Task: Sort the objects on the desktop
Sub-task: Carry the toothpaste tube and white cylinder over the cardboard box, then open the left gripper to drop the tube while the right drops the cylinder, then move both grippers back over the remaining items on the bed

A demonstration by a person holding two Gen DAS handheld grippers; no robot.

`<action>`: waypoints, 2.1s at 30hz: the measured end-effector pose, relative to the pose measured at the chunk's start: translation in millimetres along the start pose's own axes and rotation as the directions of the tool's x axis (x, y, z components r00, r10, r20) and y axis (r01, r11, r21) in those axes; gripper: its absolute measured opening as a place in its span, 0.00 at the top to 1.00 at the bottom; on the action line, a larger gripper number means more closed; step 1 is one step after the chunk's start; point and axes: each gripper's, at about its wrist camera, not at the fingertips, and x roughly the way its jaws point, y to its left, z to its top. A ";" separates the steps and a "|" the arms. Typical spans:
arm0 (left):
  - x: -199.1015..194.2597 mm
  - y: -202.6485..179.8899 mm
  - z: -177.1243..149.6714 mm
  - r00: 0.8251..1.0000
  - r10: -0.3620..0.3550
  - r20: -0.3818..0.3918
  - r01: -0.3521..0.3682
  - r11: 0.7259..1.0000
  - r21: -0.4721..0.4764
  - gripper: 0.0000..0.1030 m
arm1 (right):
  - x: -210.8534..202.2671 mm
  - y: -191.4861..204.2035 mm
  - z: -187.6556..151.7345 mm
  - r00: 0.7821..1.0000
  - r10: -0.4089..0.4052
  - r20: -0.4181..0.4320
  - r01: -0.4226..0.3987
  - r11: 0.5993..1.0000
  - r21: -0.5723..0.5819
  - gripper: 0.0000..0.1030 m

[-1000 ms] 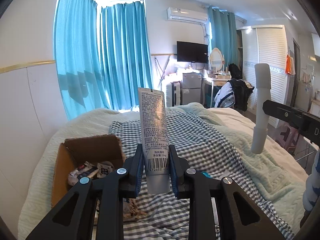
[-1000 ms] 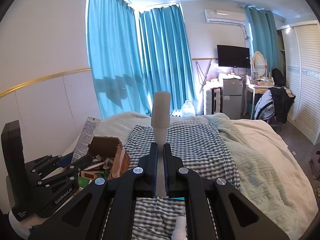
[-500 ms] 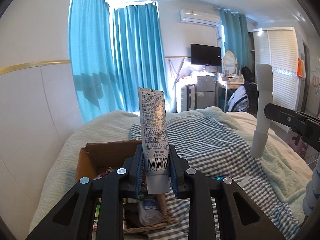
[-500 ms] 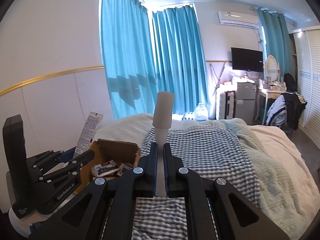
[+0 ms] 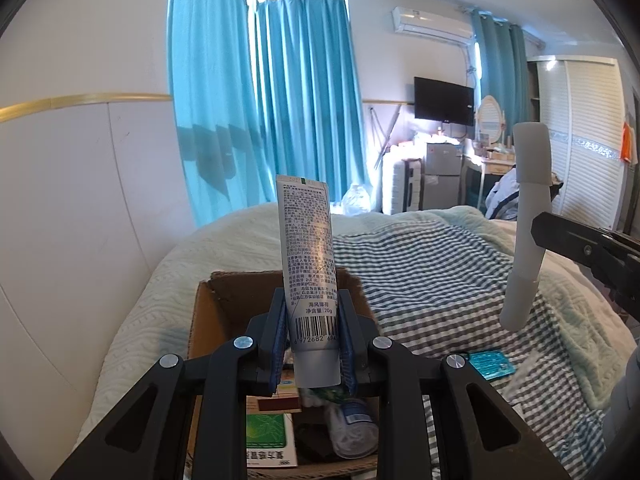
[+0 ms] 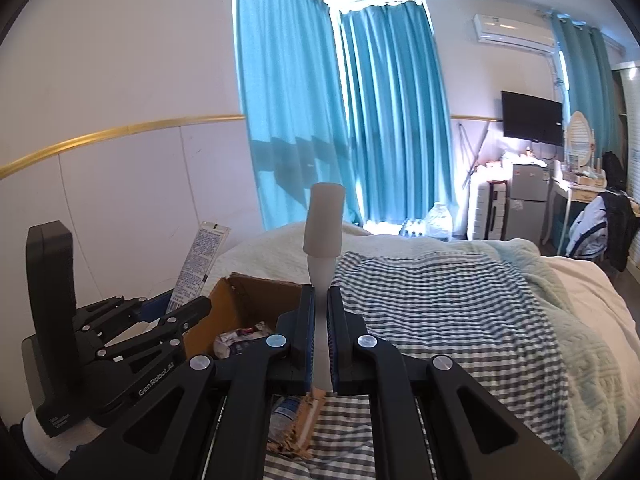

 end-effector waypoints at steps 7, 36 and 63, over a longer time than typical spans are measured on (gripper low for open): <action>29.0 18.1 -4.5 0.999 0.013 -0.046 -0.014 1.000 -0.026 0.78 | 38.2 11.2 -5.0 0.998 0.043 -0.047 -0.043 0.999 -0.010 0.95; 135.3 48.4 -66.8 0.947 0.031 -0.318 -0.052 0.997 -0.059 0.77 | 169.0 26.5 -66.2 0.953 0.133 -0.271 -0.135 0.991 0.011 0.90; -5.3 21.0 17.0 0.994 0.085 -0.063 -0.090 0.993 -0.075 0.10 | 5.2 -0.6 10.1 0.999 0.052 0.009 -0.052 0.999 -0.012 0.21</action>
